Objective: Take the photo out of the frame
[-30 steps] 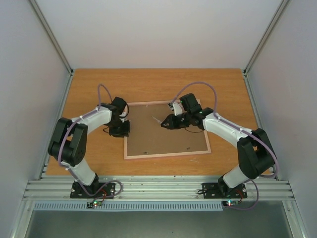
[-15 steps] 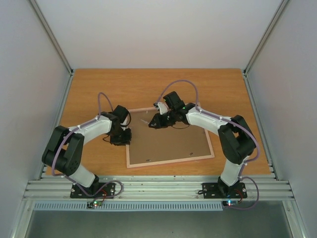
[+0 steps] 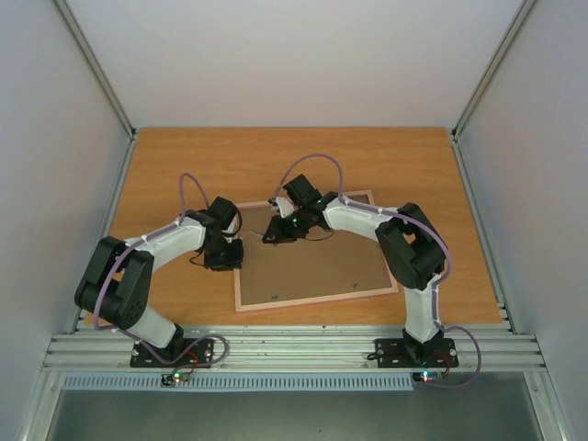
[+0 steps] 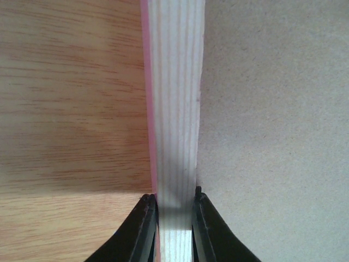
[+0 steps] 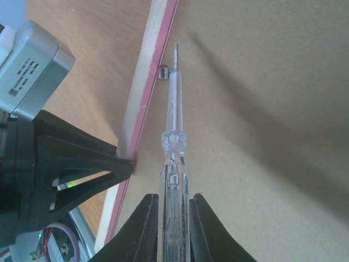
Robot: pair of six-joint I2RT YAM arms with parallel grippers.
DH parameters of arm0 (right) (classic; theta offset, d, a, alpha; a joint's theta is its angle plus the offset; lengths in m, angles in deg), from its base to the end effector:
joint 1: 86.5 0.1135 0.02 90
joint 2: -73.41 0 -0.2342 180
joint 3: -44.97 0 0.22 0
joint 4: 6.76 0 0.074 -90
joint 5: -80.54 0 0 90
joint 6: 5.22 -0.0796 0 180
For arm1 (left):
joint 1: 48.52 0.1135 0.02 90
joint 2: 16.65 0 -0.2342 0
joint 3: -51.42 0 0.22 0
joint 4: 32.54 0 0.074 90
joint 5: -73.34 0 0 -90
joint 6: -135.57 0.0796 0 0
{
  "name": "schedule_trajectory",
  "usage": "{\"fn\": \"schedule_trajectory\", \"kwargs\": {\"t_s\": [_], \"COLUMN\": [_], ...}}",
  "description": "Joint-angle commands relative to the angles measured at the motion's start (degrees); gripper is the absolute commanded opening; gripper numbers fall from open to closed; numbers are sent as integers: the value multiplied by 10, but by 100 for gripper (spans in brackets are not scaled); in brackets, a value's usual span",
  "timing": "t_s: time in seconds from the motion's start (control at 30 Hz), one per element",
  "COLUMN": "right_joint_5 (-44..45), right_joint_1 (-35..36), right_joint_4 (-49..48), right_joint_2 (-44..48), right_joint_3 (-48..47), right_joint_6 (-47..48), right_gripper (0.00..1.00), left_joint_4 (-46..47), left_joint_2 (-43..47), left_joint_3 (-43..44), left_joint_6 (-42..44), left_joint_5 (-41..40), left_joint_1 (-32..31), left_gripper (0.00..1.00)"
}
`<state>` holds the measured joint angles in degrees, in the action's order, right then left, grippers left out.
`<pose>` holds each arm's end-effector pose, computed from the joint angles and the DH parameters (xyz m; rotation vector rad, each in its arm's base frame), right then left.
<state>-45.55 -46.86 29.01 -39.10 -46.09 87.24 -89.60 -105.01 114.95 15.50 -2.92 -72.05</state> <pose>0.2699 0.2845 0.1331 -1.1694 2.3431 1.0494 0.2073 -0.1109 0.1054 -0.1501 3.0903 -0.4316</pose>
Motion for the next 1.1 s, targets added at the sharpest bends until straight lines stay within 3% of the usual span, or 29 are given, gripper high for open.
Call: {"fn": "schedule_trajectory", "kwargs": {"t_s": [0.0,0.77,1.07], "right_joint_5": [-13,-30,-17], "right_joint_1": [10,25,32], "right_joint_4": [4,100,192], "right_joint_2": [-24,-68,-78], "right_joint_3": [-32,-85,-120], "right_joint_6": [-10,22,56], "right_gripper": [1,1,1], "left_joint_4": [26,28,24], "left_joint_2": [3,-4,-4], "left_joint_3": [-10,-12,-12], "left_joint_6": [10,8,7], "left_joint_5": [38,32,26], "left_joint_1": [-5,-5,-5], "left_gripper": [12,11,11]}}
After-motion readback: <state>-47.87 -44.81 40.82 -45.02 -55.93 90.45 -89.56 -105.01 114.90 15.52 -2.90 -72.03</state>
